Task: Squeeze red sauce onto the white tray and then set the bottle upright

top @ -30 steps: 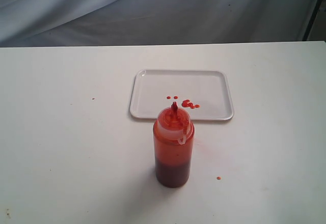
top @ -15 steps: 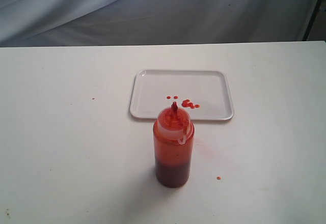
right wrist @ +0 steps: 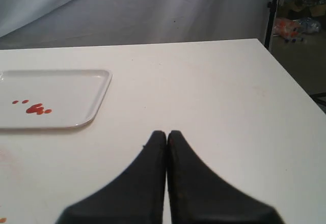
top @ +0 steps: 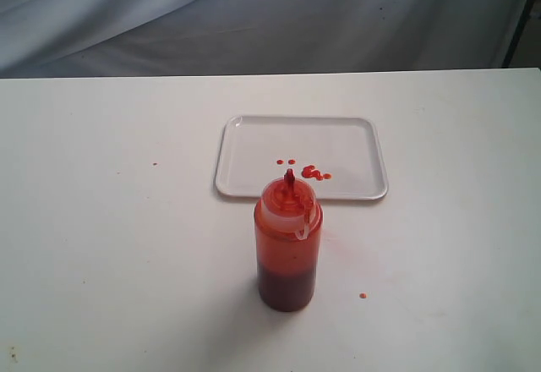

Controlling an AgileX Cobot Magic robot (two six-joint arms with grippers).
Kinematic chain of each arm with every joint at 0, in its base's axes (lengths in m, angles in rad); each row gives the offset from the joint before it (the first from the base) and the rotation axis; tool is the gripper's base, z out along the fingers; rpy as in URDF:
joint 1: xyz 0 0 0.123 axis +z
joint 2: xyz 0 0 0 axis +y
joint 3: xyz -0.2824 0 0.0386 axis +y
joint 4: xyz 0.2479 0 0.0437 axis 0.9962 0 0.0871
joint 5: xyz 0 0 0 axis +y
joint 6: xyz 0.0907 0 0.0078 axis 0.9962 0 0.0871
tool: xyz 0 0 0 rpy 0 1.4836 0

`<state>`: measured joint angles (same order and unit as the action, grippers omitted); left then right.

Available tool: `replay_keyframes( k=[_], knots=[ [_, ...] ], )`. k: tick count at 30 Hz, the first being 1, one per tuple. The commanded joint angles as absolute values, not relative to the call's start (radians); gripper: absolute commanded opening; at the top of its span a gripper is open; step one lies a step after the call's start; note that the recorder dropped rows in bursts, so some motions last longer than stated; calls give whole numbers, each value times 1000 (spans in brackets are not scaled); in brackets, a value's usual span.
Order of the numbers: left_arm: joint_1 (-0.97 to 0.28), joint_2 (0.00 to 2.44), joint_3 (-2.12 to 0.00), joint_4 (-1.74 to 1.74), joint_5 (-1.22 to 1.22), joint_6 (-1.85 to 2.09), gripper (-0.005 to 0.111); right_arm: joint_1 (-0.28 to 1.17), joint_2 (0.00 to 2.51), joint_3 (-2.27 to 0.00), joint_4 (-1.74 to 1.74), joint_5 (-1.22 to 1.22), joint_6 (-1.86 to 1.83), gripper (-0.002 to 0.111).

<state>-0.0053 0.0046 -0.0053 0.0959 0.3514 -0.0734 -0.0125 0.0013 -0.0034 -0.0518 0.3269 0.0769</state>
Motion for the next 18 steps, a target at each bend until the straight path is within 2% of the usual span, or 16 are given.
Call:
replay_keyframes(
  k=[1,9,18],
  knots=[
    [-10,0,0,87,345,-73,0,-10,0,0,-43,337,82,0],
    [-10,0,0,87,345,-73,0,-8,0,0,-30,339,83,0],
    [-10,0,0,87,345,-73,0,72,0,0,-14,339,83,0]
  ],
)
